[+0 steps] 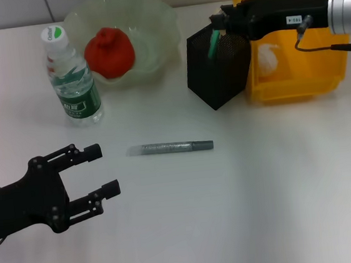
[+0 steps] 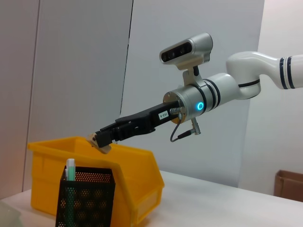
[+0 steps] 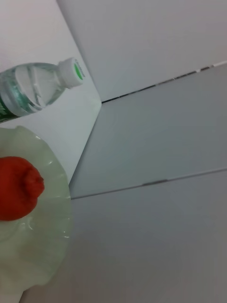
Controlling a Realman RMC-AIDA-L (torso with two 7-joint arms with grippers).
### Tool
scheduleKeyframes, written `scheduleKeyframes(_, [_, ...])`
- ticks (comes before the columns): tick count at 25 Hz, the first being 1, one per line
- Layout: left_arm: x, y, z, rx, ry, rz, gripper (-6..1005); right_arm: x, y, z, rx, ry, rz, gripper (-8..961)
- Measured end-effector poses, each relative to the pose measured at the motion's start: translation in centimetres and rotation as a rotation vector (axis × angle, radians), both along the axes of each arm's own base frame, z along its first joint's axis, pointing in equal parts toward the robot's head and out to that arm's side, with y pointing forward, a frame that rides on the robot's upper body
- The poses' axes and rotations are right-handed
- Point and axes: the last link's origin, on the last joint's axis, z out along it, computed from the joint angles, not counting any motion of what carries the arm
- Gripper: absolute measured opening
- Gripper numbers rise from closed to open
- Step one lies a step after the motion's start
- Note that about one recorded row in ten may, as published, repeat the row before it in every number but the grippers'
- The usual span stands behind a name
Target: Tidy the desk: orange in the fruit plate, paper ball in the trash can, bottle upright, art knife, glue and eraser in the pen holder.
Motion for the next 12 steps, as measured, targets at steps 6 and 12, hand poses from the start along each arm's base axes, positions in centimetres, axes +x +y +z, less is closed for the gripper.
scheduleKeyframes(6, [-0.06,0.08,0.16,0.001,0.005,-0.002,709,0.41,0.1,-0.36,0.007,-0.042,0.013,324])
scheduleKeyframes(12, [-0.1,0.09,0.22,0.002,0.005,-0.001,709,0.64,0.17,-0.27,0.025,-0.048,0.008,522])
